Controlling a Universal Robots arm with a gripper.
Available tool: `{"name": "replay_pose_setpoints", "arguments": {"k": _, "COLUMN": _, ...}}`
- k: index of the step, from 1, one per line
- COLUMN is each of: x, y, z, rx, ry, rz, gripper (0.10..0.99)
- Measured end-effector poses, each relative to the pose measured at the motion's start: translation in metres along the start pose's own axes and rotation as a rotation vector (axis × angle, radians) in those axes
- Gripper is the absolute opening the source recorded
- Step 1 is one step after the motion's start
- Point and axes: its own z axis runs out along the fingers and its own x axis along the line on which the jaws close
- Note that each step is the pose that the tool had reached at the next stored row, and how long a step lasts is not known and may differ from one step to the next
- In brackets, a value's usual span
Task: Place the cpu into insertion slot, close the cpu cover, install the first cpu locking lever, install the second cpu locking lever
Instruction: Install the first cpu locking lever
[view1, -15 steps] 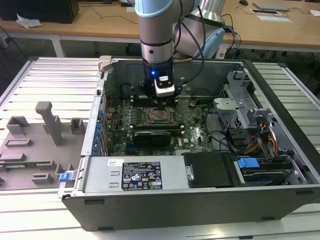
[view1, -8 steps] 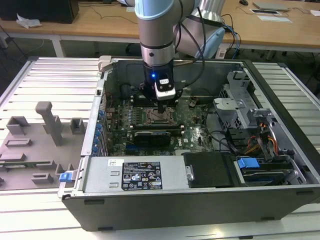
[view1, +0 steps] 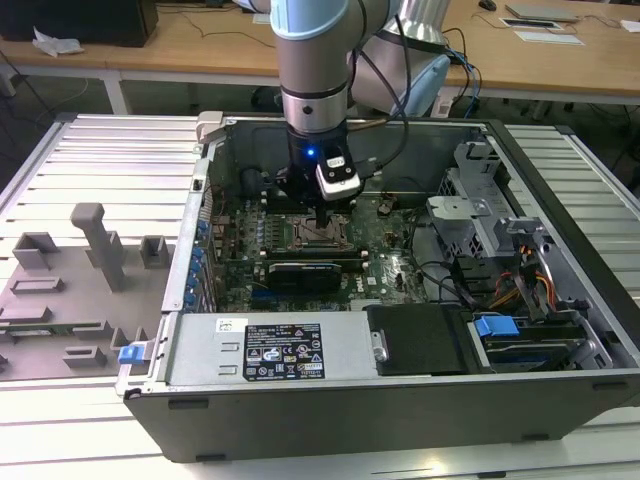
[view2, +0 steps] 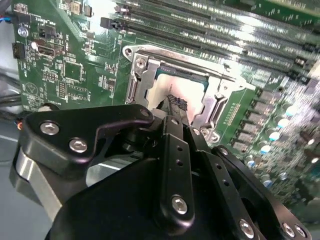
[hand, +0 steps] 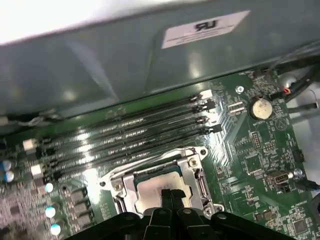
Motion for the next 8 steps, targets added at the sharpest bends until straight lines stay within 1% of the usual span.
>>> {"name": "replay_pose_setpoints", "arguments": {"k": 2, "x": 0.0002, "y": 0.0, "z": 0.0, "rx": 0.018, "ry": -0.0042, "rz": -0.03, "gripper": 0.106}}
{"name": "replay_pose_setpoints", "arguments": {"k": 3, "x": 0.0009, "y": -0.0003, "z": -0.0006, "rx": 0.03, "ry": -0.0074, "rz": -0.051, "gripper": 0.106}}
{"name": "replay_pose_setpoints", "arguments": {"k": 5, "x": 0.0004, "y": -0.0001, "z": -0.0041, "rx": 0.03, "ry": -0.0076, "rz": -0.056, "gripper": 0.106}}
{"name": "replay_pose_setpoints", "arguments": {"k": 7, "x": -0.0003, "y": 0.0, "z": -0.0108, "rx": 0.03, "ry": -0.0076, "rz": -0.056, "gripper": 0.106}}
{"name": "replay_pose_setpoints", "arguments": {"k": 8, "x": -0.0009, "y": 0.0002, "z": -0.0161, "rx": 0.03, "ry": -0.0075, "rz": -0.056, "gripper": 0.106}}
